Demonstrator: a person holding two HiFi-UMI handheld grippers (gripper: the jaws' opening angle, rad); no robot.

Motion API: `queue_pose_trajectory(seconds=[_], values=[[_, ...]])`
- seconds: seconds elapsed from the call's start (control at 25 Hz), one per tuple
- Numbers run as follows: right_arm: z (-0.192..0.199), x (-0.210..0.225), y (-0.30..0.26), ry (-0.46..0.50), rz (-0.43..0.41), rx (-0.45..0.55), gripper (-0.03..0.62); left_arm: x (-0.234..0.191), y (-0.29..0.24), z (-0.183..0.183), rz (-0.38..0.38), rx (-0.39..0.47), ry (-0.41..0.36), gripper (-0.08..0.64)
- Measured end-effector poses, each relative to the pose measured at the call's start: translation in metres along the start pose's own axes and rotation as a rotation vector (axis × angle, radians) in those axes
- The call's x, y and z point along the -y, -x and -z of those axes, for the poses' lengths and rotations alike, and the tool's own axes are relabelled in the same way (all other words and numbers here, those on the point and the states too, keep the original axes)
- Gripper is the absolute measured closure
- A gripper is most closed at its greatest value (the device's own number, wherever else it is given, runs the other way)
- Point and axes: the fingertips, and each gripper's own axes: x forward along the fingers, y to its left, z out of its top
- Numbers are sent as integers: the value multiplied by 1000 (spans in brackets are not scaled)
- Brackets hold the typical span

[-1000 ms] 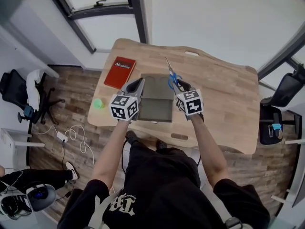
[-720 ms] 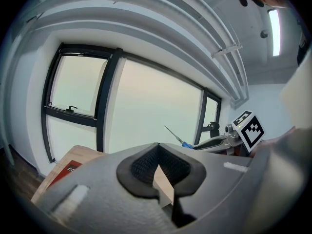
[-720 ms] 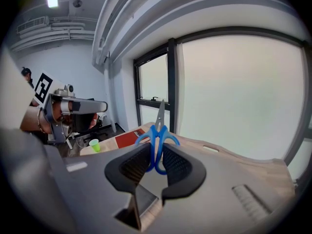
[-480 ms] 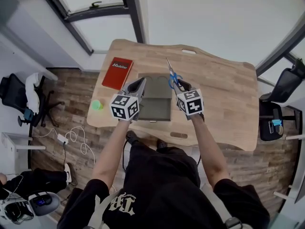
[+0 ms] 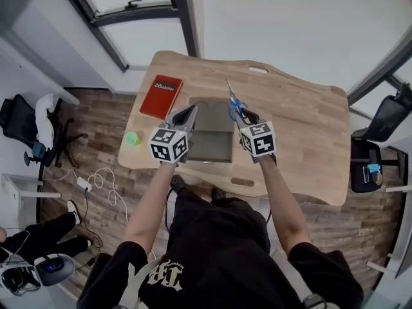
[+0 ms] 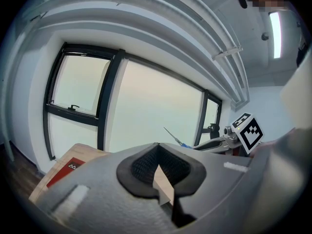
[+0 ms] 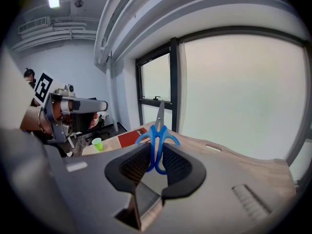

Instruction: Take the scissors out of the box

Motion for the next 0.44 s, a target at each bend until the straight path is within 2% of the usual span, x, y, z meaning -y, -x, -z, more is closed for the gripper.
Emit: queue_pose_trajectory(seconds=[0.44], values=[[4, 0, -2, 0, -8, -12, 508, -3, -2, 7, 0, -20, 25, 557]])
